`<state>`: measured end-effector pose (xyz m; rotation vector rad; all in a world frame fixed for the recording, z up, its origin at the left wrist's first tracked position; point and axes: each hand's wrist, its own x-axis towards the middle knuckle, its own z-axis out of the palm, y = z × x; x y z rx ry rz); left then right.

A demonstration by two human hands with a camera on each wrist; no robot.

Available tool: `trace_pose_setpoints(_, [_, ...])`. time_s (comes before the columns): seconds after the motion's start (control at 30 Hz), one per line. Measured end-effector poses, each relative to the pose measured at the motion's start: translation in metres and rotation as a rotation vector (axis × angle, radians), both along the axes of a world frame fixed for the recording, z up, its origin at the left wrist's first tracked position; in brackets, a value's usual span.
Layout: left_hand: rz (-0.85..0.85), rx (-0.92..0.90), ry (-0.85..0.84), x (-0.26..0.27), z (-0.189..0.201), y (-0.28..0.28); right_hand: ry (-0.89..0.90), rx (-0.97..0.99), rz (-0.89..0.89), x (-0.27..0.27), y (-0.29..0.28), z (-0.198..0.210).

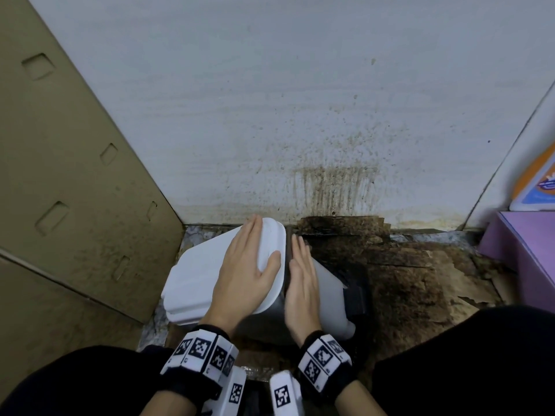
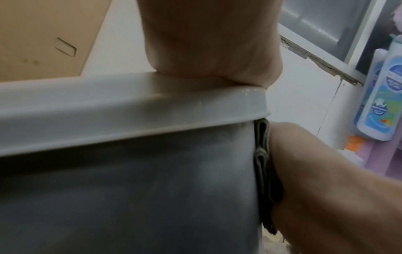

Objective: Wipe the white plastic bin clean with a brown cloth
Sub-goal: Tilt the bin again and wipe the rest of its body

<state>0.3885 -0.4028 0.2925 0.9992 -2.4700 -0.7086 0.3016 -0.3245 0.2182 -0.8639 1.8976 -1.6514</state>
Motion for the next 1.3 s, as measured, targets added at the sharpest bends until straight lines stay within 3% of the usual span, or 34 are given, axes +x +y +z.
trace_pose_setpoints(0.17, [-0.003, 0.015, 0.015, 0.005, 0.000, -0.002, 0.126, 0.002, 0.141, -0.025, 0.002, -0.006])
trace_pose_setpoints(0.37, [0.030, 0.037, 0.043, 0.012, 0.004, 0.000, 0.030, 0.244, 0.044, -0.064, 0.023, -0.062])
trace_pose_setpoints(0.47, [0.017, 0.026, 0.040, 0.010, 0.004, 0.001, -0.001, 0.301, 0.014, -0.071, 0.032, -0.071])
trace_pose_setpoints(0.7, [0.024, 0.010, 0.020, 0.006, 0.003, 0.000, -0.023, 0.268, -0.036, -0.063, 0.016, -0.052])
trace_pose_setpoints(0.9, [0.020, 0.009, 0.008, 0.002, 0.004, 0.001, -0.036, 0.019, 0.018, -0.022, -0.007, 0.007])
trace_pose_setpoints(1.0, [0.031, 0.012, 0.019, 0.004, 0.002, -0.002, 0.026, -0.019, 0.075, -0.012, -0.007, 0.013])
trace_pose_setpoints(1.1, [0.035, 0.019, 0.031, 0.006, 0.003, -0.003, 0.145, -0.023, 0.086, -0.020, 0.001, -0.007])
trace_pose_setpoints(1.3, [0.048, 0.030, 0.043, 0.008, 0.005, -0.002, 0.045, 0.221, 0.008, -0.056, 0.019, -0.064])
